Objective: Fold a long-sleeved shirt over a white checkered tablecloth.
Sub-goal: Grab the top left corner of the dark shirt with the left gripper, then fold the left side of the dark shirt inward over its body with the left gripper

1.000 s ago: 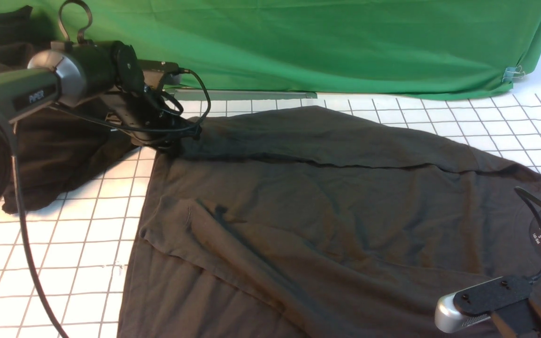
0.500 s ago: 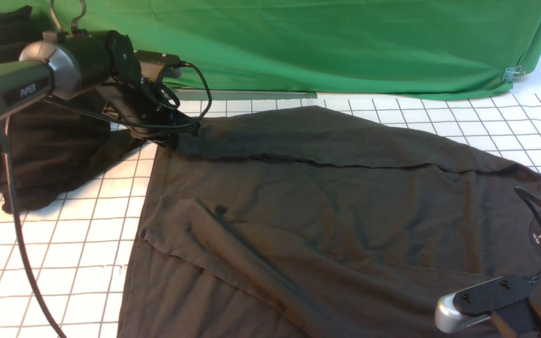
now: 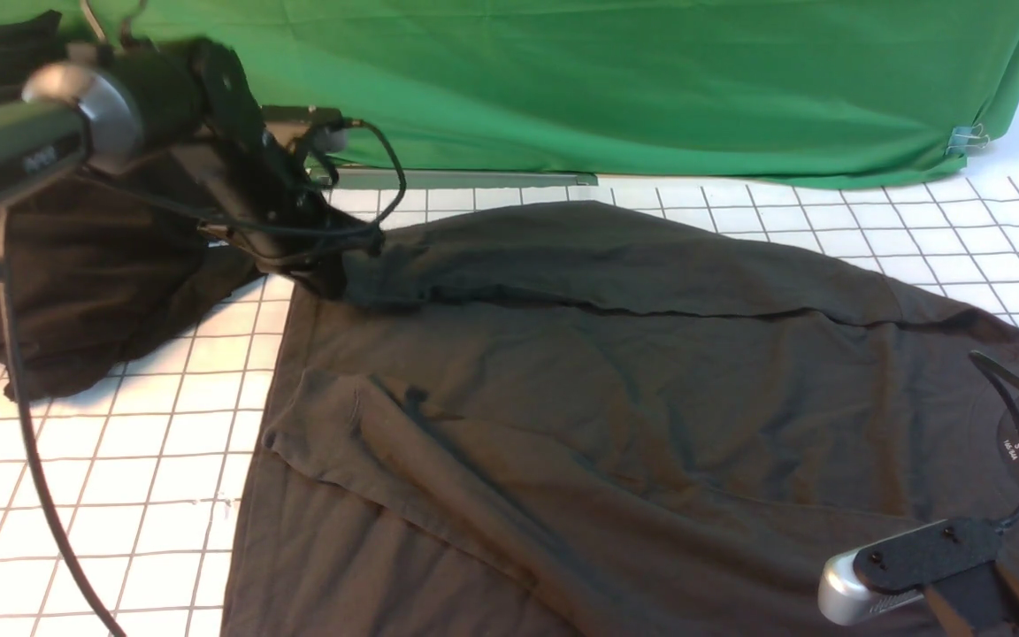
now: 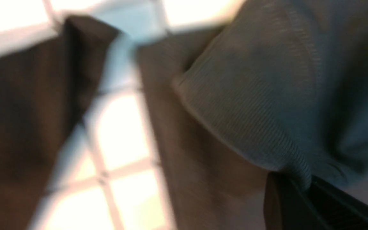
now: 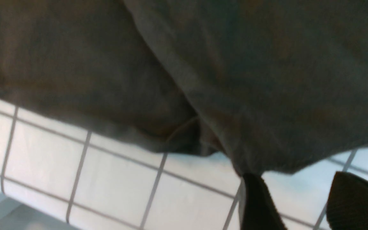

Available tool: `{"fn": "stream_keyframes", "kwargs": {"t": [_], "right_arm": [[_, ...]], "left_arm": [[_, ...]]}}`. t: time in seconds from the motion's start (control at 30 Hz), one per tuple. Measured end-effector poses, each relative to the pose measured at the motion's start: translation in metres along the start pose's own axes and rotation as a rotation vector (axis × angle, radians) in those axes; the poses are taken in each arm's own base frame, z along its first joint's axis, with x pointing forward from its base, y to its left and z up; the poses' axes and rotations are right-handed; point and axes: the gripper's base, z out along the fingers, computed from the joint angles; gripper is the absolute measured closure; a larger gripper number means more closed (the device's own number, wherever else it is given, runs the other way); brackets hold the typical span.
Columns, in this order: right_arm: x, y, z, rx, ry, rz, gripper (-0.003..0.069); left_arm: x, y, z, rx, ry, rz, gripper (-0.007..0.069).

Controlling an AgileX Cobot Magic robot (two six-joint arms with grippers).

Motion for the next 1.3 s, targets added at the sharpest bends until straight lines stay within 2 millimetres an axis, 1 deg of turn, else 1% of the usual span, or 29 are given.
{"fn": "stream_keyframes", "kwargs": {"t": [0.07,0.1,0.2,0.23,0.3,0.33,0.37,0.43,0.47,0.5,0.53,0.57,0.63,0.67,0.7,0.73,0.77,0.83,0.87,0.9,0.93,1.0,1.03,1.07,1.1,1.2,1.23,1.3], "right_arm": [[-0.004,0.000,-0.002,0.016,-0.016,-0.028,0.0354],[-0.004,-0.001,-0.003,0.023,-0.017,-0.037,0.0354],[-0.021,-0.001,-0.016,0.093,-0.076,-0.130,0.0356],[-0.022,-0.002,-0.018,0.104,-0.081,-0.141,0.0357],[-0.031,-0.002,-0.026,0.147,-0.122,-0.177,0.0373],[-0.041,-0.002,-0.034,0.181,-0.167,-0.199,0.0403],[-0.047,-0.002,-0.040,0.206,-0.201,-0.211,0.0424],[-0.056,-0.006,-0.048,0.231,-0.240,-0.205,0.0454],[-0.057,-0.006,-0.049,0.232,-0.247,-0.203,0.0456],[-0.064,-0.012,-0.056,0.250,-0.273,-0.176,0.0466],[-0.071,-0.022,-0.062,0.274,-0.294,-0.133,0.0468],[-0.073,-0.024,-0.064,0.277,-0.301,-0.127,0.0468],[-0.086,-0.043,-0.076,0.311,-0.321,-0.050,0.0463],[-0.091,-0.048,-0.080,0.314,-0.323,-0.034,0.0459],[-0.095,-0.053,-0.083,0.312,-0.318,-0.017,0.0456],[-0.096,-0.055,-0.084,0.309,-0.317,-0.002,0.0454],[-0.101,-0.060,-0.087,0.300,-0.312,0.014,0.0447],[-0.111,-0.068,-0.089,0.277,-0.305,0.027,0.0433],[-0.113,-0.070,-0.090,0.275,-0.304,0.033,0.0431],[-0.119,-0.073,-0.087,0.267,-0.292,0.034,0.0424],[-0.120,-0.073,-0.086,0.265,-0.291,0.033,0.0423],[-0.124,-0.074,-0.080,0.261,-0.272,0.025,0.0420],[-0.128,-0.076,-0.072,0.256,-0.248,0.023,0.0419],[-0.129,-0.077,-0.067,0.255,-0.232,0.021,0.0419],[-0.130,-0.077,-0.066,0.255,-0.228,0.022,0.0419],[-0.133,-0.080,-0.051,0.253,-0.179,0.024,0.0418],[-0.134,-0.080,-0.050,0.253,-0.175,0.025,0.0418],[-0.135,-0.081,-0.045,0.253,-0.158,0.025,0.0418]], "left_arm": [[-0.001,-0.008,-0.024,0.036,-0.007,-0.003,0.0606],[-0.001,-0.009,-0.029,0.039,-0.014,-0.003,0.0606],[0.002,-0.019,-0.071,0.048,-0.017,0.006,0.0608],[0.002,-0.019,-0.075,0.048,-0.015,0.007,0.0608],[0.006,-0.022,-0.088,0.051,0.003,0.008,0.0608],[0.009,-0.024,-0.100,0.051,0.019,0.006,0.0608],[0.011,-0.026,-0.106,0.050,0.018,0.003,0.0608],[0.013,-0.028,-0.118,0.048,0.004,-0.008,0.0608],[0.014,-0.028,-0.119,0.048,0.004,-0.011,0.0608],[0.018,-0.030,-0.129,0.048,-0.009,-0.023,0.0608],[0.023,-0.033,-0.140,0.048,-0.022,-0.027,0.0608],[0.025,-0.033,-0.141,0.048,-0.019,-0.029,0.0608],[0.041,-0.036,-0.156,0.047,-0.021,-0.045,0.0608],[0.048,-0.037,-0.160,0.048,-0.013,-0.051,0.0608],[0.054,-0.038,-0.162,0.048,-0.006,-0.057,0.0608],[0.056,-0.039,-0.164,0.048,-0.009,-0.056,0.0608],[0.064,-0.039,-0.165,0.048,0.007,-0.062,0.0608],[0.081,-0.039,-0.159,0.048,0.052,-0.084,0.0608],[0.082,-0.039,-0.159,0.048,0.053,-0.087,0.0608],[0.094,-0.038,-0.151,0.046,0.087,-0.104,0.0608],[0.096,-0.037,-0.149,0.046,0.096,-0.106,0.0608],[0.104,-0.036,-0.141,0.047,0.129,-0.116,0.0608],[0.112,-0.035,-0.132,0.046,0.165,-0.125,0.0608],[0.117,-0.034,-0.127,0.045,0.185,-0.132,0.0608],[0.117,-0.034,-0.127,0.045,0.183,-0.132,0.0608],[0.127,-0.032,-0.115,0.045,0.220,-0.145,0.0599],[0.129,-0.032,-0.114,0.045,0.225,-0.146,0.0597],[0.133,-0.032,-0.110,0.045,0.237,-0.152,0.0573]]}}
